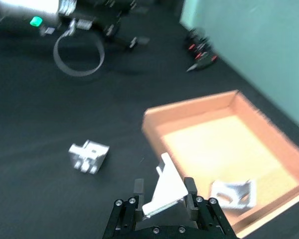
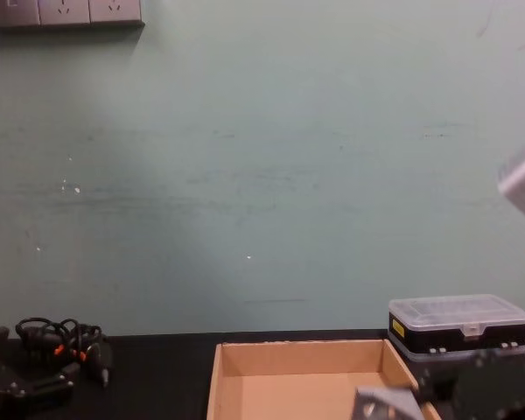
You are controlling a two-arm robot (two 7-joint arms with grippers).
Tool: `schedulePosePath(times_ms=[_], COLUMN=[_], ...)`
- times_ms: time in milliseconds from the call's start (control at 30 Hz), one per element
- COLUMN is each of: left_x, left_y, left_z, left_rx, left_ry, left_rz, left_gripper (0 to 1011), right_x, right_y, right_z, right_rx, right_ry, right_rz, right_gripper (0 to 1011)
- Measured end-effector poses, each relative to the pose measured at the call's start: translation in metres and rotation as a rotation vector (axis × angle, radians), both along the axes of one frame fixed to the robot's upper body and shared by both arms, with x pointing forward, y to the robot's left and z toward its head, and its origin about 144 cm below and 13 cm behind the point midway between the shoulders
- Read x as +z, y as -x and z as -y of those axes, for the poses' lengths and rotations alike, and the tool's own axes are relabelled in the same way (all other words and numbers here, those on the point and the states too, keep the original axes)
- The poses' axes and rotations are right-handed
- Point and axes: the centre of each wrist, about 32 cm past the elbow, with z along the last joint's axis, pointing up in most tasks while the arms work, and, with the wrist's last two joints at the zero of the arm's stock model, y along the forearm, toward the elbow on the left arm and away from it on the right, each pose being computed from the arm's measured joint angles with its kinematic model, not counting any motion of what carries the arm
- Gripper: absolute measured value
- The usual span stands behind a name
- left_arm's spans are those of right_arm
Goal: Use one hand to pick up the angle iron from the table and place it into the box.
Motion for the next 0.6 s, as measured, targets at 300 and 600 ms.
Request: schedulePosePath(times_ms=[300,600], left_x=[0.0,0.0], left_y=[0.0,0.0], left_z=[0.0,0.0], left_rx=[0.0,0.0], left_ry=[0.0,0.0], left_rz=[0.0,0.0], left_gripper=[1000,1000], right_x=[0.01,0.006], right_y=[-0.006,-0.023], right_z=[-0.03,-0.063], right_rx=[-0.141,-0.234], right_ry=[-0.067,-0.07], right_rz=[0.077,0.088], right_gripper=[482,482])
